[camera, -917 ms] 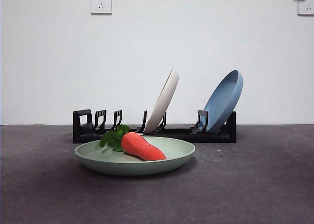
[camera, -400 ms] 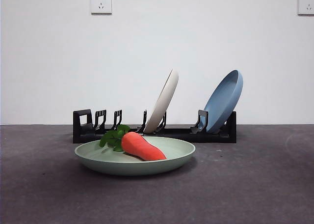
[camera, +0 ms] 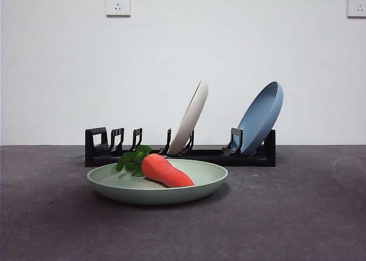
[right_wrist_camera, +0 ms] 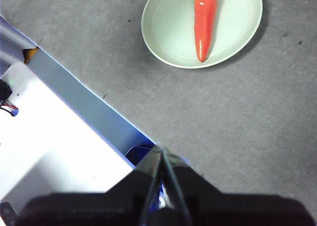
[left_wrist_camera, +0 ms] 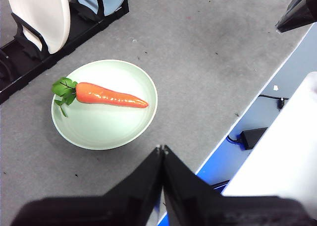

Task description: Take the green plate from the plate rack,put the plate on the table,take the carrot from the table,put the carrot in the plate

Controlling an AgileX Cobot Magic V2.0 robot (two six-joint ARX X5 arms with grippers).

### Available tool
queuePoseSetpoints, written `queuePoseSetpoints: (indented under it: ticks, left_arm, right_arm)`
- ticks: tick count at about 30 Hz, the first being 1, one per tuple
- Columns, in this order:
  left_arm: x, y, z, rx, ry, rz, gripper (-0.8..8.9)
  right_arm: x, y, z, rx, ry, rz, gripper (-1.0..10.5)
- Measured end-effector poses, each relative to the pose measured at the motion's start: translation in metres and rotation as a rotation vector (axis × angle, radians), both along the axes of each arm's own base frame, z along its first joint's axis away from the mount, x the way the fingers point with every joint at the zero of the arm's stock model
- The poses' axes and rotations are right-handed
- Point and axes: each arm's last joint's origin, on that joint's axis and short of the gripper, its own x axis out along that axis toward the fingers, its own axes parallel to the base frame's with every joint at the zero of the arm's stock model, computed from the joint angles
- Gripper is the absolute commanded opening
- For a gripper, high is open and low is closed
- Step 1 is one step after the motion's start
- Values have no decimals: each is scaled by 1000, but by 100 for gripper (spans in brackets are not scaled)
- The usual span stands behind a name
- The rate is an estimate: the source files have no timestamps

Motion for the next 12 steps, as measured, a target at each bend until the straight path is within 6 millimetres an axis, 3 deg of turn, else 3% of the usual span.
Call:
queuePoseSetpoints:
  ticks: [5, 12]
  left_arm:
    - [5, 1, 4, -14, -56, 46, -4]
    - [23, 33, 40, -275, -436, 128, -4]
  right_arm:
    - [0, 0, 0, 0, 0, 0, 1]
    - [0, 0, 0, 0, -1, 0, 1]
